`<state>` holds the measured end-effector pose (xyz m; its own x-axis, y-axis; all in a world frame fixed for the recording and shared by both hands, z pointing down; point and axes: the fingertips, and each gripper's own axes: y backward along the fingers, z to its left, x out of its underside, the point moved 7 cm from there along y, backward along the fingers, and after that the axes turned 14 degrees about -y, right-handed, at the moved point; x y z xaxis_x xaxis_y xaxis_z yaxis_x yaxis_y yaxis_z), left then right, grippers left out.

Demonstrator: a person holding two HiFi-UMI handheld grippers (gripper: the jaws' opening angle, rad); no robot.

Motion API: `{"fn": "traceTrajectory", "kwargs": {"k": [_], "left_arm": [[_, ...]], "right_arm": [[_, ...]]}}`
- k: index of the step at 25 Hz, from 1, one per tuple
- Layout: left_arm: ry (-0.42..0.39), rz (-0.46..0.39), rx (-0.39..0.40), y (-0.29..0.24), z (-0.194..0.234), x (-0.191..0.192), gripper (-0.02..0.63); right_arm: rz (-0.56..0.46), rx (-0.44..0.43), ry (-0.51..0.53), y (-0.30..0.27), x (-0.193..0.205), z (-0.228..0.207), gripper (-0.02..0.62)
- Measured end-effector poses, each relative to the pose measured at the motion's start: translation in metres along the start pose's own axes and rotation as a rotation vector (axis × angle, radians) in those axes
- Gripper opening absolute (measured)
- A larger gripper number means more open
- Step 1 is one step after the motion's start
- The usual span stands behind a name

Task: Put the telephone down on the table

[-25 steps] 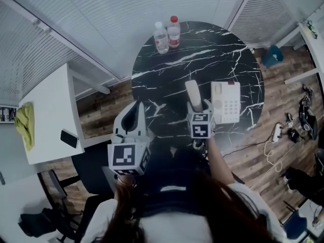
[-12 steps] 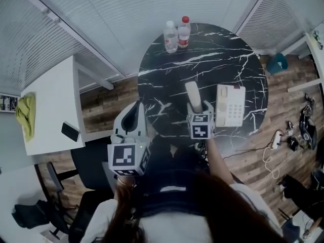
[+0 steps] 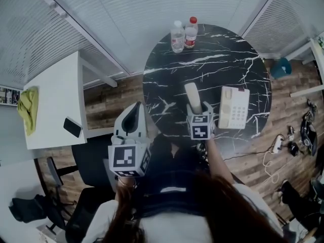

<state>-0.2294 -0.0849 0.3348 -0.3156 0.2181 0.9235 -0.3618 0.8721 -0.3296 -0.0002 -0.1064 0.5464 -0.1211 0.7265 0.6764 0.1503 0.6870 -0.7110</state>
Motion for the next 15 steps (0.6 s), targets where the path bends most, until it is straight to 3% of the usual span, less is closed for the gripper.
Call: {"fn": "traceTrajectory", "kwargs": {"k": [15], "left_arm": [[0.017,0.016,-0.057,0.012,0.014,0.010,0.000]], "right_arm": [[0.040,-0.046,0.044,-0.012,0.008,0.021,0.221]]}}
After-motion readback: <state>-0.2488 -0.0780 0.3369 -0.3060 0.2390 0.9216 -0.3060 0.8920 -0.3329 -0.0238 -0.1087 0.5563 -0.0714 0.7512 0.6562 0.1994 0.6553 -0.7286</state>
